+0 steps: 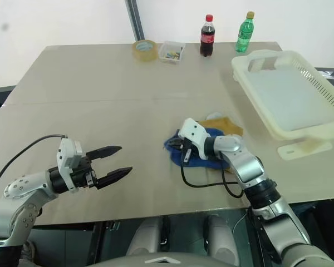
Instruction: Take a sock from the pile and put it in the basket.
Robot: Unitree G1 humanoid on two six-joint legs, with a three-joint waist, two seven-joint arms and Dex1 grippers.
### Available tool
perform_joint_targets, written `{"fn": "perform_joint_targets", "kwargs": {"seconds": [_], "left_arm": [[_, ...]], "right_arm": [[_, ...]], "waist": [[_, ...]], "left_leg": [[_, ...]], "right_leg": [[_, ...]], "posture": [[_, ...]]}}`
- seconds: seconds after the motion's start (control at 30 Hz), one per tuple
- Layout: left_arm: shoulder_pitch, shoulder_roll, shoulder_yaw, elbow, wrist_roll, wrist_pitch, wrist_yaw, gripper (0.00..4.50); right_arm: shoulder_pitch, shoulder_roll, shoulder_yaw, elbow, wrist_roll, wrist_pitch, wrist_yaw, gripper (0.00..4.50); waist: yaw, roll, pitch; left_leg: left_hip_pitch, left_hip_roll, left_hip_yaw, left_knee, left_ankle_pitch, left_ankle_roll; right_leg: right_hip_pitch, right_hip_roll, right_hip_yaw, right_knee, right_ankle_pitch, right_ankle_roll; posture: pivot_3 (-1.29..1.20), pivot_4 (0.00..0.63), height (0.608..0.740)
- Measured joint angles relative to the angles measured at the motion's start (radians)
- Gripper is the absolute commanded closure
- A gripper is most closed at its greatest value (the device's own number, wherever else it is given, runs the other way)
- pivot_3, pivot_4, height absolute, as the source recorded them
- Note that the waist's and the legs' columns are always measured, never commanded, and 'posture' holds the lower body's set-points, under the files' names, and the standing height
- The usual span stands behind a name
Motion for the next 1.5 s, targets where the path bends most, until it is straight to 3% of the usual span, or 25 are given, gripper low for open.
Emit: {"fn": "perform_joint_targets", "kwargs": {"seconds": [0.27,0.43,0.53,0.63,0.7,0.77,1.0,1.17,1.3,1.33,1.4,1.5], "left_arm": [[0.006,-0.013,0.028,-0.01,-0.026,0.008,0.036,0.0],[0.087,-0.005,0.151,-0.001,-0.039,0.01,0.053,0.0],[0.142,0.015,0.24,0.043,-0.035,0.009,0.053,0.0],[0.203,0.028,0.305,0.088,-0.021,0.012,0.04,0.0],[0.223,0.036,0.32,0.088,-0.017,0.021,0.039,0.0],[0.21,0.039,0.317,0.09,-0.008,0.031,0.058,0.0],[-0.003,-0.035,0.14,0.12,0.041,0.068,0.167,0.0],[-0.192,-0.065,-0.028,0.254,0.148,0.084,0.234,0.0],[-0.326,-0.089,-0.097,0.374,0.221,0.059,0.256,0.91],[-0.345,-0.091,-0.112,0.394,0.232,0.05,0.251,1.44],[-0.361,-0.093,-0.121,0.416,0.237,0.038,0.233,2.07],[-0.37,-0.097,-0.127,0.431,0.236,0.033,0.208,3.51]], "right_arm": [[-0.151,0.19,0.042,0.218,-0.021,-0.047,-0.021,4.47],[-0.294,0.414,0.062,0.6,-0.066,-0.222,-0.054,4.47],[-0.38,0.426,0.07,0.806,-0.073,-0.353,-0.068,4.47],[-0.405,0.429,0.074,0.953,-0.097,-0.45,-0.059,3.63],[-0.41,0.429,0.07,1.0,-0.101,-0.498,-0.052,2.67],[-0.418,0.429,0.064,1.003,-0.104,-0.531,-0.045,1.66],[-0.406,0.38,0.009,0.716,-0.064,-0.511,0.043,1.66],[-0.238,0.208,-0.013,0.356,-0.052,-0.353,0.05,1.66],[-0.105,0.077,-0.012,0.129,-0.06,-0.235,0.048,1.58],[-0.079,0.046,-0.012,0.083,-0.063,-0.22,0.049,1.58],[-0.04,0.001,-0.012,0.029,-0.066,-0.201,0.049,1.58],[0.003,-0.048,-0.012,-0.008,-0.072,-0.181,0.041,1.58]], "waist": [[-0.022,0.0,0.0],[-0.041,0.0,0.001],[-0.038,-0.001,0.0],[-0.04,-0.002,0.001],[-0.04,-0.003,0.001],[-0.04,-0.003,0.001],[-0.033,-0.004,0.0],[-0.014,-0.008,-0.002],[-0.022,-0.007,-0.001],[-0.02,-0.007,-0.001],[-0.019,-0.007,-0.001],[-0.018,-0.007,-0.001]], "left_leg": [[0.0,0.001,0.001,-0.001,0.0,0.0],[0.0,0.002,0.001,-0.006,0.0,0.0],[0.0,0.001,0.002,-0.007,0.0,-0.001],[0.0,0.001,0.004,-0.009,0.0,-0.001],[0.0,0.001,0.004,-0.01,0.0,-0.001],[0.0,0.001,0.004,-0.011,0.0,-0.001],[0.0,0.001,0.004,-0.011,0.001,-0.002],[0.0,0.0,0.004,-0.011,0.001,-0.002],[0.002,0.0,0.005,-0.011,0.001,-0.002],[0.002,0.001,0.005,-0.011,0.001,-0.002],[0.003,0.001,0.005,-0.011,0.001,-0.002],[0.002,0.0,0.005,-0.01,0.001,-0.002]], "right_leg": [[-0.001,0.001,0.001,0.0,0.001,-0.002],[-0.003,0.003,0.002,0.001,0.002,-0.004],[-0.003,0.002,0.001,-0.001,0.002,-0.004],[-0.003,0.001,0.002,-0.004,0.002,-0.004],[-0.003,0.0,0.003,-0.004,0.002,-0.004],[-0.004,0.0,0.003,-0.004,0.003,-0.004],[-0.004,0.001,0.003,-0.002,0.005,-0.001],[-0.003,0.001,0.003,-0.003,0.005,-0.001],[-0.004,0.002,0.004,-0.001,0.005,-0.001],[-0.003,0.003,0.004,-0.001,0.005,-0.001],[-0.004,0.003,0.004,0.0,0.005,-0.001],[-0.003,0.002,0.005,0.0,0.005,-0.001]], "posture": [[0.0,0.15,0.74],[0.0,0.15,0.74],[0.0,0.15,0.74],[0.0,0.15,0.74],[0.0,0.15,0.74],[0.0,0.15,0.74],[0.0,0.15,0.74],[0.0,0.15,0.74],[0.0,0.15,0.74],[0.0,0.15,0.74],[0.0,0.15,0.74],[0.0,0.15,0.74]]}}
